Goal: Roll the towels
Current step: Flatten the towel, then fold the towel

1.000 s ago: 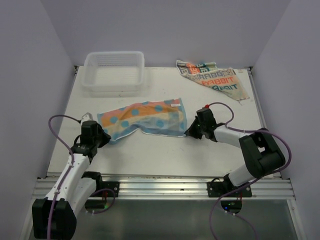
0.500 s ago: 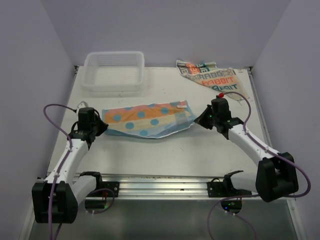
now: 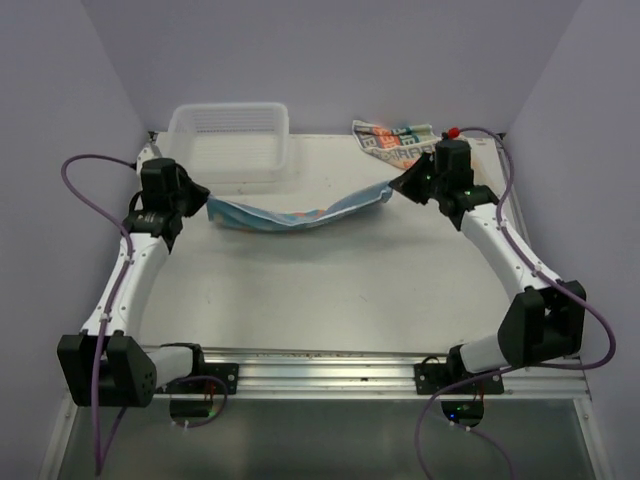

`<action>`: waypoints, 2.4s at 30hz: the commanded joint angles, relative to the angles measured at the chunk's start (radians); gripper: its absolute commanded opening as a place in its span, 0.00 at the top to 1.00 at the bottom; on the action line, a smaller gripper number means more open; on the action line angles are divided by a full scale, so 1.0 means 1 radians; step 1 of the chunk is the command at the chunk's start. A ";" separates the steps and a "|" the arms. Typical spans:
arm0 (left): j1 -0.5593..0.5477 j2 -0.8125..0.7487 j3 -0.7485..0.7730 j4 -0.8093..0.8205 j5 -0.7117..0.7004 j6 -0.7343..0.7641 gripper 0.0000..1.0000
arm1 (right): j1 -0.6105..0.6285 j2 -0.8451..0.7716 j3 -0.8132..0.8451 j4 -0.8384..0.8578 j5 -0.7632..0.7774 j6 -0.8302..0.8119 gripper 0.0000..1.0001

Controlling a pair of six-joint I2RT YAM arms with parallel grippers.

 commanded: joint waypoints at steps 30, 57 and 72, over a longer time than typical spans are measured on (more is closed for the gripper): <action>0.007 -0.509 -0.711 -0.044 -0.045 -0.163 1.00 | -0.025 -0.464 -0.694 0.040 -0.100 -0.042 1.00; 0.007 -0.288 -0.480 0.048 -0.185 -0.166 1.00 | -0.025 -0.243 -0.519 -0.009 -0.054 0.076 1.00; 0.007 -0.157 -0.352 0.105 -0.177 -0.187 1.00 | -0.026 -0.146 -0.314 -0.099 -0.011 0.131 1.00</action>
